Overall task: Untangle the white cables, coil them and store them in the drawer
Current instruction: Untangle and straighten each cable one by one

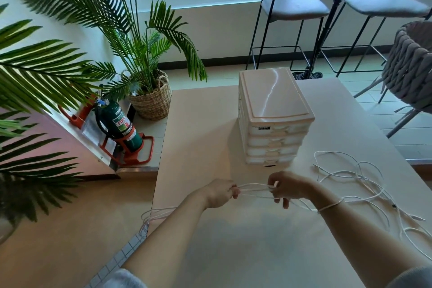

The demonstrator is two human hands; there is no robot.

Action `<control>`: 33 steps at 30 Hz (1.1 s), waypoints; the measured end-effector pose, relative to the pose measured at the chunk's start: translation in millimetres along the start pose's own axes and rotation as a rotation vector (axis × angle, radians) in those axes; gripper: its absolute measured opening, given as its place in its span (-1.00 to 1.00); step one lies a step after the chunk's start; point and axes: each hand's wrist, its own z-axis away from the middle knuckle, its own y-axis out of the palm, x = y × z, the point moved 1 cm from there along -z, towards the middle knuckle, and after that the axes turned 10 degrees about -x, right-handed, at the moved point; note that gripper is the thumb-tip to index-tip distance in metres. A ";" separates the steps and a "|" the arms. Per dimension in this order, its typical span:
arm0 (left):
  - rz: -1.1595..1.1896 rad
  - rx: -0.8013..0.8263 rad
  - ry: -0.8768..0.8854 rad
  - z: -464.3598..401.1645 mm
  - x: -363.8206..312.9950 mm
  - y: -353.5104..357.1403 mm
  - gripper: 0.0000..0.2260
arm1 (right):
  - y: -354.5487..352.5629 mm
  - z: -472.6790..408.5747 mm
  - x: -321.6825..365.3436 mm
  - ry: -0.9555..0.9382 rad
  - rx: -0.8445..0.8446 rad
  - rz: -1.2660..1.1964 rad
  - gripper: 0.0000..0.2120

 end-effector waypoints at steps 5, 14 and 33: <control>0.016 -0.023 -0.060 7.3 23.7 -5.4 -0.75 | -33.7 8.9 -56.0 0.213 -0.192 0.219 -0.84; -0.013 -0.020 -0.053 1.6 12.7 -6.6 -0.71 | -63.0 16.9 -89.9 0.406 -1.134 0.495 -0.77; -0.011 -0.026 -0.112 5.7 30.5 -0.9 -0.78 | 29.9 6.7 -24.3 0.143 -0.115 0.043 -0.55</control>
